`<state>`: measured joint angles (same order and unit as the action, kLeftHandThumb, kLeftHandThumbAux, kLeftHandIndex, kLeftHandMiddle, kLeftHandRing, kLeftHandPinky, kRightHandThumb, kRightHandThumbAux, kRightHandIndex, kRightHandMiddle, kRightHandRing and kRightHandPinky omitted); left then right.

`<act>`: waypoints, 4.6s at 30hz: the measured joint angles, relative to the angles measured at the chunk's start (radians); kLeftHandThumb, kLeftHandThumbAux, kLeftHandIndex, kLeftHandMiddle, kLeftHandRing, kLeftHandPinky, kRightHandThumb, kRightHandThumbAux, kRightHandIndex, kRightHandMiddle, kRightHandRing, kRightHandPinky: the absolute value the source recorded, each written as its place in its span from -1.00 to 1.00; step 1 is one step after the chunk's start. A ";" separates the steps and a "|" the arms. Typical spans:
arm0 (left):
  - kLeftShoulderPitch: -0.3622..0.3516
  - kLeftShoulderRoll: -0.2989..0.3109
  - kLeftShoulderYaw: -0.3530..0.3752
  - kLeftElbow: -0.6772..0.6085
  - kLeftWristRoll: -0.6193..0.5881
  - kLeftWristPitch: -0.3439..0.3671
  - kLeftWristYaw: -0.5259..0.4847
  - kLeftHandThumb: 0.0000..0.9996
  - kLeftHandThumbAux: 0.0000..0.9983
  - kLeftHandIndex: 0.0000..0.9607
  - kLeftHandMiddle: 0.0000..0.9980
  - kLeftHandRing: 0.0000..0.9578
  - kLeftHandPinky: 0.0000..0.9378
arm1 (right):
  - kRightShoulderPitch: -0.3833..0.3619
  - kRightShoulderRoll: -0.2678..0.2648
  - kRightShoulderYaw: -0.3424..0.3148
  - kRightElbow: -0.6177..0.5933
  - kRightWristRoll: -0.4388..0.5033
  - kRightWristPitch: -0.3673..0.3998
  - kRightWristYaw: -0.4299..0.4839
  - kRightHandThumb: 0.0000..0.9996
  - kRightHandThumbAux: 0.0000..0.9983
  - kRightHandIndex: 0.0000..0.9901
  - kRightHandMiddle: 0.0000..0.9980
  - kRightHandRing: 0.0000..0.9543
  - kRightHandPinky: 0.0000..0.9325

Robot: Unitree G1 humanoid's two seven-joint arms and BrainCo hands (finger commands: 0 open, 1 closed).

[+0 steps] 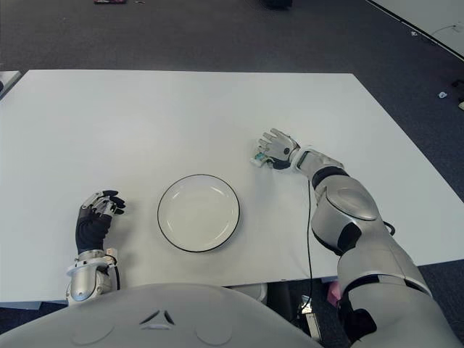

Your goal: Put the toothpaste on the table into the plate.

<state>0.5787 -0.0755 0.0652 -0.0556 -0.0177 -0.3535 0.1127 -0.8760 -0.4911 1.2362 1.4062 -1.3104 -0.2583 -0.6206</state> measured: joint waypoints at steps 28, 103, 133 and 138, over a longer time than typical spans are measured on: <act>-0.013 0.026 0.007 0.074 -0.070 -0.115 -0.108 0.38 0.44 -0.10 0.14 0.11 0.11 | 0.009 0.024 -0.152 -0.012 0.177 -0.148 0.039 0.54 -0.32 0.05 0.21 0.23 0.24; -0.088 0.003 0.038 0.128 -0.057 -0.120 -0.106 0.38 0.44 -0.10 0.11 0.09 0.06 | -0.050 -0.044 -0.490 -0.245 0.334 -0.531 -0.268 0.48 0.43 -0.11 0.76 0.82 0.81; -0.114 0.003 0.035 0.136 -0.058 -0.108 -0.105 0.38 0.45 -0.10 0.10 0.09 0.09 | 0.123 -0.059 -0.471 -0.722 0.200 -0.741 -0.417 0.48 0.43 -0.11 0.76 0.83 0.84; -0.117 0.003 0.035 0.139 -0.060 -0.107 -0.105 0.38 0.45 -0.10 0.11 0.11 0.10 | 0.164 -0.068 -0.492 -0.794 0.229 -0.783 -0.347 0.49 0.43 -0.11 0.76 0.83 0.83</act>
<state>0.4614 -0.0725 0.1002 0.0829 -0.0777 -0.4601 0.0077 -0.7121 -0.5587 0.7443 0.6122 -1.0814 -1.0410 -0.9680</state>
